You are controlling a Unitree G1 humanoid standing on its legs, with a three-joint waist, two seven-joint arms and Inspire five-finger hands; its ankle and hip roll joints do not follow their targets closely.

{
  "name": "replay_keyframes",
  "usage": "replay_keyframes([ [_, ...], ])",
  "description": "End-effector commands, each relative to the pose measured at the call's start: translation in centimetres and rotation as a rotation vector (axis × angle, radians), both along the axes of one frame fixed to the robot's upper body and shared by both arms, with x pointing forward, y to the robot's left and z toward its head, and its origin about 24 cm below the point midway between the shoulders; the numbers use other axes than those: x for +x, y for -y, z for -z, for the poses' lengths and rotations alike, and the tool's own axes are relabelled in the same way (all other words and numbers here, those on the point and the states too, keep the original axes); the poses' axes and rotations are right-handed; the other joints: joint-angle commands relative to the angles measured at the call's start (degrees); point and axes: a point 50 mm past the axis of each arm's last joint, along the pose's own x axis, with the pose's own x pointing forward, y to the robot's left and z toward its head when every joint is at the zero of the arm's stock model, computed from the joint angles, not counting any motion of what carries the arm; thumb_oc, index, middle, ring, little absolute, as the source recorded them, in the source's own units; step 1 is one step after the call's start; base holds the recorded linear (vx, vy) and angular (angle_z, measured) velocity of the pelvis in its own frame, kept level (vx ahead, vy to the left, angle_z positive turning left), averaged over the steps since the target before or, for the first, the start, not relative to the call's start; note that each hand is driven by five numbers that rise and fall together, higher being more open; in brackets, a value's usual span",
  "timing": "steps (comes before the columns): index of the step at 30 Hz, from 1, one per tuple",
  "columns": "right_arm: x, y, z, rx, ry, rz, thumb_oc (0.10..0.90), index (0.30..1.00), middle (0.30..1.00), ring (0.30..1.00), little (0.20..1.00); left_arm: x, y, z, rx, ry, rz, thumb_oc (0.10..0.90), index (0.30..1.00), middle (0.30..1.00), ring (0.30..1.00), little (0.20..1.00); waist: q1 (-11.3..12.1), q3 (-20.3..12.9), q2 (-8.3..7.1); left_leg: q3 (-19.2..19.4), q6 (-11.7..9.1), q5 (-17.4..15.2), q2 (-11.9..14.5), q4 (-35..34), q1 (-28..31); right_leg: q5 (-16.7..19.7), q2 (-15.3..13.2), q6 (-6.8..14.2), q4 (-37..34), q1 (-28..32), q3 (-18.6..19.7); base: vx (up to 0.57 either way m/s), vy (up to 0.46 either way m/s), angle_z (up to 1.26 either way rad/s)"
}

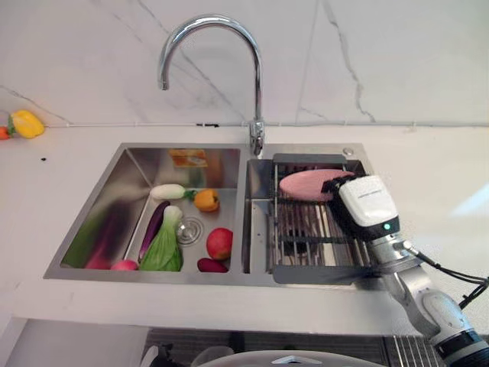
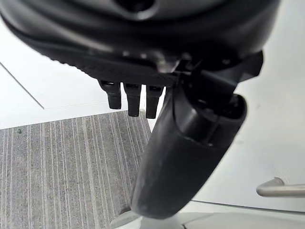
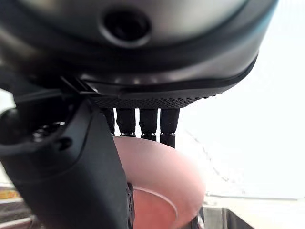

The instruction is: Place the dishes in the dishwasher.

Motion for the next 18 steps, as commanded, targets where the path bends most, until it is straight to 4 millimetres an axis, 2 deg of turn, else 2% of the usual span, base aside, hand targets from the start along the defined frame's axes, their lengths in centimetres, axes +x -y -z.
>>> replay_keyframes([
  [1,1.2,1.0,-8.1,0.099,0.444,0.014,0.400,0.300,0.300,0.300,0.300,2.3,1.6,-0.1,0.002,0.063,0.075,0.800,0.900,0.900,0.900,0.900,1.9,-0.9,-1.54,3.3,-4.0,-6.5,3.6,0.7,3.4,-2.6,-4.5,5.0,0.8,-1.3,-1.6,0.00,0.000,0.00],
  [4,0.8,1.3,-8.8,0.113,0.481,0.015,0.400,0.300,0.300,0.300,0.300,2.2,1.6,-0.1,0.002,0.061,0.078,0.800,0.900,0.900,0.900,0.900,1.9,-0.9,-1.57,3.3,-4.1,-6.5,3.5,0.7,3.4,-2.6,-4.5,5.0,0.8,-1.2,-1.8,0.00,0.000,0.00],
  [6,0.1,1.7,-10.2,0.101,0.539,0.002,0.400,0.300,0.300,0.300,0.300,2.1,1.3,-0.1,0.010,0.055,0.087,0.800,0.900,0.900,0.900,0.900,1.8,-1.0,-1.51,3.1,-4.4,-6.2,3.5,0.7,3.2,-2.7,-4.4,4.9,0.8,-1.2,-2.3,0.00,0.000,0.00],
  [7,0.0,1.7,-10.2,0.100,0.539,0.002,0.400,0.300,0.300,0.300,0.300,2.1,1.4,-0.1,0.009,0.055,0.089,0.800,0.900,0.900,0.900,0.900,1.8,-1.0,-1.47,3.1,-4.4,-6.2,3.5,0.7,3.2,-2.7,-4.4,4.9,0.8,-1.2,-2.4,-0.02,-0.025,0.03],
  [8,-0.5,2.2,-11.3,0.062,0.586,0.003,0.400,0.300,0.300,0.300,0.300,2.3,1.1,-0.2,0.017,0.059,0.095,0.800,0.900,0.900,0.900,0.900,1.7,-0.8,-1.42,2.9,-4.6,-5.8,3.5,0.7,2.9,-2.7,-4.3,4.9,0.8,-1.2,-2.8,0.00,0.000,0.00],
  [9,-0.5,2.2,-11.3,0.062,0.585,0.004,0.400,0.300,0.300,0.300,0.300,2.3,1.1,-0.2,0.017,0.059,0.096,0.800,0.900,0.900,0.900,0.900,1.7,-0.8,-1.41,2.9,-4.6,-5.8,3.5,0.7,2.8,-2.7,-4.3,4.9,0.8,-1.2,-2.8,-0.06,-0.031,0.03],
  [11,-1.6,2.7,-12.7,0.053,0.660,-0.011,0.400,0.300,0.300,0.300,0.300,2.9,0.2,-0.5,0.047,0.087,0.098,0.800,0.900,0.900,0.900,0.900,1.8,-0.1,-1.47,1.9,-5.8,-4.4,3.4,0.7,1.2,-2.4,-4.3,4.7,0.8,-1.6,-4.2,-0.08,-0.060,0.09],
  [12,-1.7,2.7,-12.8,0.052,0.660,-0.009,0.400,0.300,0.300,0.300,0.300,2.9,0.3,-0.5,0.046,0.087,0.101,0.800,0.900,0.900,0.900,0.900,1.6,-0.2,-1.44,1.6,-5.8,-4.3,3.4,0.7,1.0,-2.4,-4.3,4.7,0.8,-1.7,-4.5,-0.13,-0.065,0.35],
  [14,-2.8,3.2,-14.7,0.012,0.742,-0.026,0.400,0.300,0.300,0.300,0.300,4.4,-0.3,-1.1,0.069,0.151,0.109,0.800,0.900,0.900,0.900,0.900,1.3,1.0,-1.22,0.3,-7.3,-1.5,3.3,0.7,-1.7,-2.5,-4.1,4.3,0.8,-2.6,-6.1,-0.15,-0.019,0.60],
  [15,-2.9,3.2,-15.3,-0.009,0.756,-0.033,0.400,0.300,0.300,0.300,0.300,4.9,-0.4,-1.2,0.070,0.167,0.107,0.800,0.900,0.900,0.900,0.900,1.3,1.3,-1.45,-0.8,-7.2,-1.4,3.0,0.7,-2.3,-2.2,-4.3,4.4,0.8,-3.2,-6.0,-0.16,0.016,0.63],
  [17,-2.6,3.0,-16.6,-0.044,0.793,-0.057,0.400,0.300,0.300,0.300,0.300,5.8,-0.2,-1.4,0.060,0.201,0.078,0.800,0.900,0.900,0.900,0.900,1.9,1.9,-2.65,-7.0,-6.6,-3.3,1.4,3.2,-2.1,-0.3,-5.1,4.2,1.7,-6.4,-3.8,-0.26,0.055,0.40],
  [18,-2.3,2.7,-17.1,-0.043,0.801,-0.081,0.400,0.300,0.300,0.300,0.300,6.1,-0.1,-1.5,0.056,0.216,0.057,0.800,0.900,0.900,0.900,0.900,1.7,2.3,-3.55,-8.8,-6.2,-7.5,0.8,8.9,-2.0,0.3,-6.1,4.1,3.1,-8.5,-2.3,-0.40,0.115,-0.28],
])
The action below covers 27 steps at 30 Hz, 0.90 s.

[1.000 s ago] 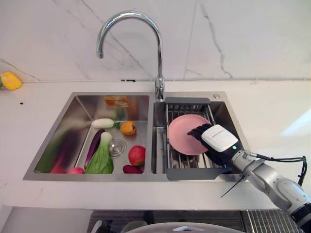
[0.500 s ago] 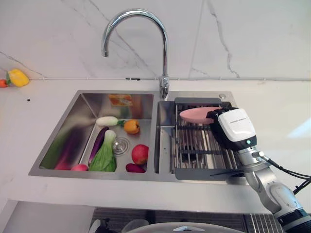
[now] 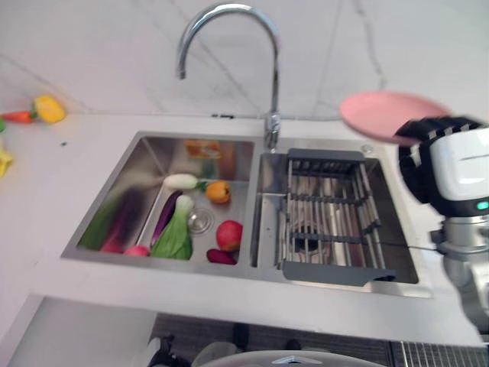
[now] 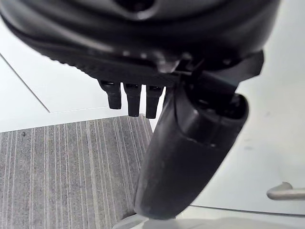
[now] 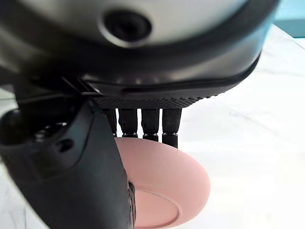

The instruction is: Place the dishes in the dishwasher.

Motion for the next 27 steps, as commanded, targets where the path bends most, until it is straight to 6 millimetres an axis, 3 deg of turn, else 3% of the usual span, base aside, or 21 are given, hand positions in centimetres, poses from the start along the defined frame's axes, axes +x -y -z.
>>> replay_keyframes([
  [1,-0.1,-2.9,-6.4,-0.043,0.308,-0.196,0.400,0.300,0.300,0.300,0.300,4.3,-0.5,-1.2,0.034,0.152,-0.024,0.800,0.900,0.900,0.900,0.900,1.9,0.4,-4.74,-4.0,-1.2,-12.6,2.1,13.4,2.8,0.8,-5.4,5.3,3.6,-8.1,4.9,-0.54,0.241,-0.87],
  [2,-0.1,-2.7,-6.8,-0.063,0.311,-0.194,0.400,0.300,0.300,0.300,0.300,4.6,-0.1,-1.3,0.017,0.173,-0.042,0.800,0.900,0.900,0.900,0.900,0.4,0.2,-4.76,-7.2,-1.0,-13.6,2.8,17.5,6.4,2.8,-5.8,5.1,4.5,-10.9,6.9,-0.37,0.210,-1.03],
  [3,-0.1,-2.7,-6.8,-0.063,0.311,-0.195,0.400,0.300,0.300,0.300,0.300,4.6,-0.1,-1.3,0.017,0.173,-0.042,0.800,0.900,0.900,0.900,0.900,0.5,0.0,-4.60,-7.1,-0.9,-14.0,3.0,17.5,6.6,2.4,-5.6,5.2,4.4,-10.7,6.9,-0.30,0.250,-0.84],
  [5,-0.4,-1.4,-7.1,-0.071,0.335,-0.126,0.400,0.300,0.300,0.300,0.300,5.2,0.3,-1.3,0.001,0.179,-0.022,0.800,0.900,0.900,0.900,0.900,-1.7,-0.3,-3.76,-8.5,0.1,-16.1,4.6,14.1,10.0,3.2,-4.9,5.5,6.0,-13.3,9.5,-0.18,0.224,-0.39],
  [6,-0.9,-0.1,-7.3,-0.085,0.355,-0.039,0.400,0.300,0.300,0.300,0.300,5.5,0.9,-1.3,-0.006,0.173,0.016,0.800,0.900,0.900,0.900,0.900,-3.6,-0.6,-3.55,-6.9,1.0,-17.4,5.3,8.7,12.3,5.2,-5.1,6.4,5.7,-14.7,10.5,-0.21,0.257,-0.23],
  [7,-1.2,-0.1,-7.3,-0.069,0.371,-0.026,0.400,0.300,0.300,0.300,0.300,5.9,1.1,-1.3,-0.007,0.169,0.046,0.800,0.900,0.900,0.900,0.900,-4.3,-0.6,-3.61,-5.7,1.8,-18.0,4.9,6.4,13.4,6.2,-5.1,7.0,5.9,-16.0,11.1,-0.26,0.307,-0.11],
  [10,-1.4,0.6,-7.4,-0.056,0.440,0.062,0.400,0.300,0.300,0.300,0.300,6.7,1.0,-1.4,0.016,0.150,0.114,0.800,0.900,0.900,0.900,0.900,-6.3,1.3,-5.18,-1.6,4.2,-16.8,2.3,0.1,13.8,14.0,-4.4,11.2,2.5,-21.8,14.2,-0.42,0.269,-0.29],
  [11,-1.2,0.8,-7.2,-0.045,0.441,0.077,0.400,0.300,0.300,0.300,0.300,7.1,0.7,-1.6,0.029,0.155,0.124,0.800,0.900,0.900,0.900,0.900,-6.4,2.2,-5.23,0.2,4.0,-15.6,2.2,0.1,12.4,13.1,-4.2,11.7,2.4,-22.3,14.6,-0.61,0.214,-1.13],
  [14,-0.7,0.7,-6.5,-0.020,0.415,0.085,0.400,0.300,0.300,0.300,0.300,6.9,0.1,-1.6,0.053,0.127,0.148,0.800,0.900,0.900,0.900,0.900,-5.4,2.6,-4.91,2.7,4.7,-14.0,2.0,0.1,10.5,9.0,-3.6,10.8,5.5,-21.3,15.3,-0.33,0.084,-1.59],
  [15,-0.6,0.7,-6.4,-0.023,0.406,0.091,0.400,0.300,0.300,0.300,0.300,6.7,0.0,-1.5,0.060,0.118,0.153,0.800,0.900,0.900,0.900,0.900,-4.8,2.8,-4.54,4.1,4.9,-13.8,2.3,0.1,10.0,7.5,-3.7,10.2,7.3,-20.0,14.7,-0.62,0.044,-1.11],
  [16,-0.4,0.8,-6.1,0.002,0.399,0.100,0.400,0.300,0.300,0.300,0.300,5.6,-0.3,-1.2,0.058,0.092,0.117,0.800,0.900,0.900,0.900,0.900,-2.9,2.5,-3.26,7.5,5.3,-12.5,3.3,0.2,8.4,2.6,-5.2,8.5,12.6,-16.8,10.6,-0.47,0.023,-0.57],
  [17,-0.4,0.8,-6.1,0.002,0.399,0.100,0.400,0.300,0.300,0.300,0.300,5.6,-0.3,-1.2,0.058,0.092,0.117,0.800,0.900,0.900,0.900,0.900,-2.9,2.5,-3.26,7.5,5.3,-12.5,3.3,0.2,8.4,2.6,-5.2,8.5,12.6,-16.8,10.6,-0.61,0.012,-1.21],
  [18,0.3,1.1,-5.3,0.025,0.348,0.121,0.400,0.300,0.300,0.300,0.300,4.7,-0.5,-1.0,0.050,0.077,0.086,0.800,0.900,0.900,0.900,0.900,-0.6,1.6,-2.42,11.2,5.5,-11.3,4.1,0.7,6.7,-1.1,-7.5,7.8,17.2,-13.9,7.4,-0.37,-0.003,-1.63],
  [21,1.5,1.4,-3.8,0.063,0.259,0.149,0.400,0.300,0.300,0.300,0.300,3.6,-1.0,-0.8,0.056,0.051,0.069,0.800,0.900,0.900,0.900,0.900,2.1,-0.1,-1.84,15.8,5.5,-10.0,5.1,1.1,4.3,-2.2,-11.7,8.2,20.5,-9.6,7.0,-0.34,-0.104,-1.68],
  [22,1.9,1.5,-2.8,0.095,0.219,0.154,0.400,0.300,0.300,0.300,0.300,2.9,-1.5,-0.7,0.057,0.043,0.002,0.800,0.900,0.900,0.900,0.900,4.2,-1.5,-2.84,17.4,4.7,-9.6,5.3,1.8,2.6,-2.7,-12.9,9.3,16.3,-5.4,7.1,-0.18,-0.195,-1.03],
  [23,1.9,1.5,-2.7,0.098,0.217,0.153,0.400,0.300,0.300,0.300,0.300,2.8,-1.6,-0.7,0.060,0.041,0.000,0.800,0.900,0.900,0.900,0.900,4.4,-1.4,-3.16,17.7,4.7,-10.0,5.1,2.0,2.8,-2.4,-13.0,9.4,15.2,-4.7,7.2,-0.10,-0.303,-1.19],
  [24,2.0,1.7,-1.8,0.126,0.173,0.162,0.400,0.300,0.300,0.300,0.300,2.4,-1.9,-0.7,0.059,0.039,-0.049,0.800,0.900,0.900,0.900,0.900,4.8,-1.8,-4.45,17.6,4.2,-10.2,5.2,2.2,2.7,-3.7,-12.0,9.9,8.6,-3.0,8.2,-0.01,-0.242,-1.21],
  [27,2.2,3.0,0.3,0.141,0.049,0.226,0.400,0.300,0.300,0.300,0.300,1.9,-2.1,-0.6,0.047,0.038,-0.114,0.800,0.900,0.900,0.900,0.900,4.7,-2.6,-4.67,17.3,1.9,-8.9,7.5,4.2,1.5,-2.4,-9.3,9.7,2.0,-1.3,8.5,0.01,-0.336,-0.57],
])
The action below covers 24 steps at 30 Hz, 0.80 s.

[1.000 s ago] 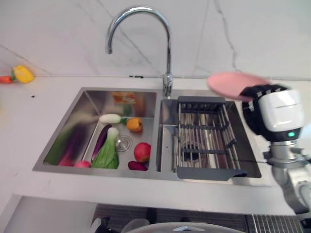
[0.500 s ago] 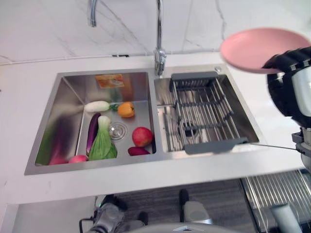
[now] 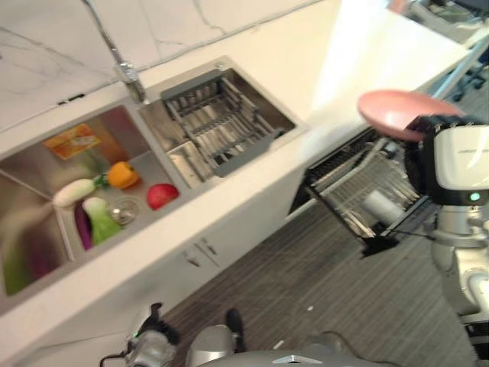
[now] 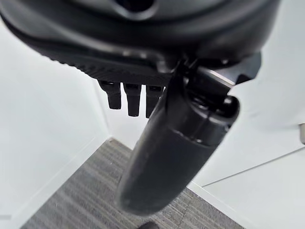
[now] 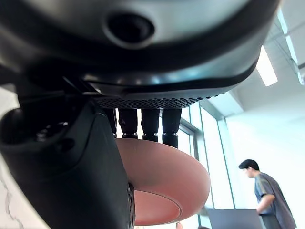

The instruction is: Place the dishes in the dishwasher.

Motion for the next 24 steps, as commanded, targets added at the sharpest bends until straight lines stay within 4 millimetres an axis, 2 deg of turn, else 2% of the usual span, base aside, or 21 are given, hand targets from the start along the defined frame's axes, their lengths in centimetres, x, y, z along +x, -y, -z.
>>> replay_keyframes([
  [1,0.2,2.4,-5.4,-0.064,0.187,0.065,0.400,0.300,0.300,0.300,0.300,-0.6,3.3,1.0,-0.092,0.016,-0.025,0.800,0.900,0.900,0.900,0.900,-1.3,-4.9,3.64,-8.8,-3.3,-1.0,7.3,-0.8,-0.9,-0.1,5.2,-1.1,2.5,-4.4,1.3,0.00,-0.251,0.41],
  [2,0.2,2.4,-5.4,-0.065,0.187,0.066,0.400,0.300,0.300,0.300,0.300,-0.6,3.4,1.0,-0.093,0.016,-0.025,0.800,0.900,0.900,0.900,0.900,-1.6,-4.8,3.77,-9.2,-3.4,-1.0,7.4,-0.7,-1.0,-0.1,5.4,-1.2,2.4,-4.2,0.9,-0.03,-0.205,0.56],
  [3,0.5,3.3,-4.5,-0.062,0.129,0.101,0.400,0.300,0.300,0.300,0.300,-0.3,3.6,1.0,-0.105,0.027,-0.014,0.800,0.900,0.900,0.900,0.900,-1.3,-4.5,3.98,-9.6,-3.8,-0.5,7.8,-1.0,-1.0,-0.3,5.9,-1.6,2.1,-3.8,0.2,-0.04,-0.132,0.45],
  [5,1.2,3.6,-4.4,-0.064,0.103,0.106,0.400,0.300,0.300,0.300,0.300,0.0,4.3,1.1,-0.123,0.027,0.024,0.800,0.900,0.900,0.900,0.900,-1.5,-4.0,4.92,-10.6,-4.6,0.8,8.4,-2.0,-0.7,-0.7,6.8,-2.2,1.7,-3.2,-1.2,-0.04,-0.154,0.41],
  [6,1.6,4.1,-4.4,-0.077,0.069,0.117,0.400,0.300,0.300,0.300,0.300,-0.2,4.5,1.2,-0.133,0.011,0.036,0.800,0.900,0.900,0.900,0.900,-1.1,-3.7,5.48,-11.6,-5.0,1.5,8.6,-2.7,-1.0,-1.0,7.4,-2.6,1.5,-3.0,-1.9,-0.02,-0.099,0.30],
  [9,2.0,4.3,-4.2,-0.086,0.046,0.122,0.400,0.300,0.300,0.300,0.300,-0.6,4.5,1.3,-0.141,0.002,0.016,0.800,0.900,0.900,0.900,0.900,-1.3,-3.5,5.82,-12.3,-5.2,1.9,8.7,-3.1,-1.0,-1.1,7.6,-2.8,1.4,-2.9,-2.6,-0.01,-0.054,0.30],
  [10,2.7,4.8,-4.0,-0.092,0.004,0.141,0.400,0.300,0.300,0.300,0.300,-1.2,4.5,1.5,-0.142,-0.019,0.015,0.800,0.900,0.900,0.900,0.900,-0.3,-2.7,6.30,-12.8,-5.5,2.8,8.7,-4.2,-1.4,-1.1,8.0,-3.1,1.2,-3.3,-3.7,-0.08,-0.040,0.50],
  [14,5.2,5.0,-5.5,-0.160,-0.036,0.138,0.400,0.300,0.300,0.300,0.300,-1.6,4.1,1.6,-0.137,-0.042,-0.002,0.800,0.900,0.900,0.900,0.900,0.2,0.3,7.73,-14.0,-6.1,4.6,8.6,-5.6,-4.6,-0.3,8.2,-3.0,1.2,-6.5,-5.9,-0.14,0.000,0.25],
  [15,6.4,4.8,-6.2,-0.178,-0.040,0.135,0.400,0.300,0.300,0.300,0.300,-1.7,4.0,1.6,-0.138,-0.049,-0.023,0.800,0.900,0.900,0.900,0.900,0.5,1.6,8.20,-13.7,-6.4,5.2,8.6,-5.8,-6.6,0.6,8.2,-2.7,1.2,-8.8,-6.2,-0.13,0.029,0.27],
  [17,6.7,4.6,-6.3,-0.181,-0.037,0.129,0.400,0.300,0.300,0.300,0.300,-1.7,4.1,1.6,-0.141,-0.047,-0.029,0.800,0.900,0.900,0.900,0.900,0.2,1.4,8.25,-13.6,-6.4,5.2,8.6,-5.8,-6.9,0.7,8.2,-2.7,1.2,-9.1,-6.1,-0.13,0.023,0.02],
  [18,8.1,4.7,-7.4,-0.202,-0.048,0.138,0.400,0.300,0.300,0.300,0.300,-1.4,3.5,1.4,-0.138,-0.027,-0.072,0.800,0.900,0.900,0.900,0.900,0.9,4.1,8.59,-13.1,-7.2,6.3,9.0,-5.8,-10.8,2.3,8.2,-2.3,1.2,-13.7,-6.6,-0.19,0.024,0.02],
  [20,8.8,4.3,-7.9,-0.207,-0.055,0.128,0.400,0.300,0.300,0.300,0.300,-1.1,3.4,1.4,-0.138,-0.015,-0.087,0.800,0.900,0.900,0.900,0.900,0.8,4.4,8.50,-12.6,-7.5,6.7,9.2,-5.8,-12.3,3.1,8.2,-2.1,1.2,-15.8,-6.5,-0.15,0.039,-0.02],
  [21,9.6,4.9,-7.9,-0.236,-0.109,0.164,0.400,0.300,0.300,0.300,0.300,-0.8,3.3,1.3,-0.138,-0.004,-0.087,0.800,0.900,0.900,0.900,0.900,1.4,5.1,8.32,-12.0,-7.7,7.0,9.3,-5.8,-14.1,3.4,8.2,-1.7,1.2,-17.8,-6.3,-0.07,0.043,-0.05],
  [22,9.7,4.8,-8.0,-0.238,-0.107,0.161,0.400,0.300,0.300,0.300,0.300,-0.8,3.4,1.3,-0.140,-0.003,-0.090,0.800,0.900,0.900,0.900,0.900,1.3,5.0,8.36,-12.0,-7.7,7.0,9.3,-5.8,-14.3,3.4,8.2,-1.7,1.2,-18.0,-6.3,-0.04,0.049,-0.07],
  [24,10.7,5.3,-8.2,-0.230,-0.131,0.203,0.400,0.300,0.300,0.300,0.300,0.0,3.5,1.1,-0.159,0.050,-0.150,0.800,0.900,0.900,0.900,0.900,1.9,6.9,8.41,-11.8,-8.0,7.9,9.2,-5.8,-16.2,4.1,8.0,-1.7,1.2,-19.9,-6.0,-0.03,0.060,-0.05],
])
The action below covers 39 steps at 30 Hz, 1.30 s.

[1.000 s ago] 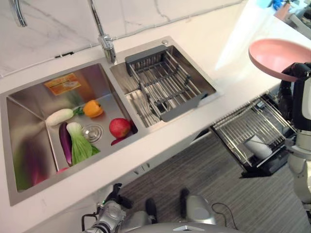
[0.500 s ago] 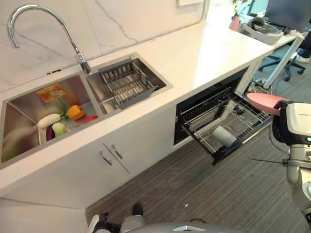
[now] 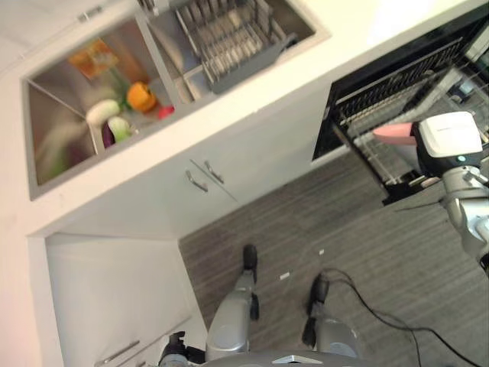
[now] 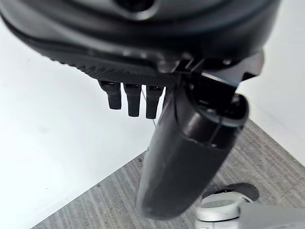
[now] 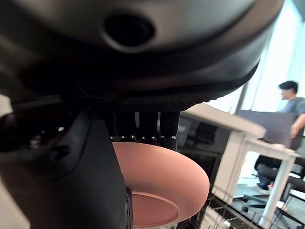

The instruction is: Place the dishes in the dishwasher.

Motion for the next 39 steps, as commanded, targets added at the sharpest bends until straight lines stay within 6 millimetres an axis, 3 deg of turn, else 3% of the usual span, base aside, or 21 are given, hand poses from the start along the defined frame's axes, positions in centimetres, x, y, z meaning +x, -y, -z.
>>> replay_keyframes([
  [1,1.4,-0.5,-6.3,0.025,0.242,-0.009,0.400,0.300,0.300,0.300,0.300,1.8,-3.1,-1.0,0.084,0.080,-0.087,0.800,0.900,0.900,0.900,0.900,0.0,-0.5,-7.15,0.3,-3.6,-6.4,0.5,0.1,4.2,-1.8,-4.5,6.0,-1.3,0.2,0.8,-0.03,0.050,0.08],
  [6,2.0,-0.1,-6.9,0.083,0.304,0.044,0.400,0.300,0.300,0.300,0.300,3.5,-2.3,-1.4,0.063,0.145,-0.091,0.800,0.900,0.900,0.900,0.900,0.1,0.8,-6.61,0.3,-3.5,-6.1,-0.2,0.1,2.8,-1.1,-5.1,6.1,-1.3,-1.0,1.0,-0.02,0.033,0.06],
  [7,2.2,-0.1,-7.6,0.097,0.332,0.047,0.590,0.585,0.585,0.585,0.585,4.1,-2.2,-1.6,0.059,0.169,-0.095,0.800,0.900,0.900,0.900,0.900,0.1,1.1,-6.39,0.3,-3.5,-6.0,-0.6,0.1,2.5,-0.8,-5.6,6.2,-1.3,-1.4,1.1,-0.04,0.061,0.08],
  [8,2.2,-0.1,-7.6,0.097,0.332,0.047,0.590,0.585,0.585,0.585,0.585,4.1,-2.2,-1.6,0.059,0.169,-0.095,0.800,0.900,0.900,0.900,0.900,0.1,1.1,-6.39,0.3,-3.5,-6.0,-0.6,0.1,2.5,-0.8,-5.6,6.2,-1.3,-1.4,1.1,-0.03,0.055,0.07],
  [9,2.2,0.2,-7.9,0.114,0.336,0.062,0.800,0.900,0.900,0.900,0.900,4.7,-2.1,-1.8,0.057,0.190,-0.088,0.800,0.900,0.900,0.900,0.900,0.1,1.1,-6.27,0.2,-3.5,-6.0,-0.9,0.1,2.3,-0.6,-5.9,6.3,-1.3,-1.5,1.2,-0.01,0.035,0.02],
  [19,1.6,0.5,-11.2,0.198,0.474,0.041,0.800,0.900,0.900,0.900,0.900,5.3,-2.5,-2.0,0.068,0.200,-0.086,0.800,0.900,0.900,0.900,0.900,-0.9,0.4,-6.09,-0.1,-3.2,-6.8,-2.0,0.1,4.2,-0.3,-7.4,6.5,-1.3,0.6,1.1,-0.01,0.007,0.00],
  [23,0.9,0.9,-11.0,0.272,0.517,0.035,0.800,0.900,0.900,0.900,0.900,5.1,-2.5,-2.0,0.065,0.196,-0.088,0.800,0.900,0.900,0.900,0.900,-1.3,-1.0,-6.31,0.2,-2.8,-7.7,-2.2,0.1,6.5,-0.6,-7.9,6.6,-1.3,2.8,1.1,0.03,0.006,0.01],
  [26,0.0,1.4,-9.4,0.385,0.536,0.034,0.800,0.900,0.900,0.900,0.900,4.5,-2.5,-1.8,0.061,0.171,-0.094,0.800,0.900,0.900,0.900,0.900,-1.7,-3.1,-6.56,0.7,-2.4,-8.7,-2.4,0.1,9.2,-1.4,-8.2,6.6,-1.3,5.6,0.9,0.09,0.011,-0.01],
  [27,-0.7,2.1,-7.3,0.484,0.533,0.060,0.800,0.900,0.900,0.900,0.900,4.2,-2.3,-1.6,0.055,0.155,-0.098,0.800,0.900,0.900,0.900,0.900,-2.1,-4.3,-6.53,0.9,-2.2,-9.3,-2.5,0.1,10.9,-1.9,-8.5,6.7,-1.3,7.3,0.4,0.08,0.004,0.00],
  [32,-3.5,3.8,-2.8,0.765,0.630,0.158,0.800,0.900,0.900,0.900,0.900,3.5,-2.4,-1.4,0.061,0.131,-0.119,0.800,0.900,0.900,0.900,0.900,-2.9,-5.9,-6.24,1.6,-1.8,-10.5,-2.7,0.1,13.9,-2.9,-8.9,6.7,-1.3,10.0,0.4,0.06,-0.005,0.01],
  [34,-4.3,4.0,-1.2,0.894,0.696,0.192,0.800,0.900,0.900,0.900,0.900,3.8,-2.1,-1.4,0.055,0.139,-0.127,0.800,0.900,0.900,0.900,0.900,-3.6,-5.1,-5.35,1.9,-1.7,-10.3,-2.8,0.1,13.5,-2.6,-9.2,6.7,-1.3,9.2,0.7,-0.06,-0.016,-0.05],
  [39,-4.5,4.4,-1.0,0.992,0.774,0.203,0.800,0.900,0.900,0.900,0.900,5.6,-0.8,-1.9,0.029,0.200,-0.049,0.800,0.900,0.900,0.900,0.900,-4.7,-0.7,-2.42,1.9,-1.9,-8.8,-3.2,0.2,10.2,-1.4,-9.7,6.7,-0.5,4.5,2.1,-0.13,0.018,-0.17],
])
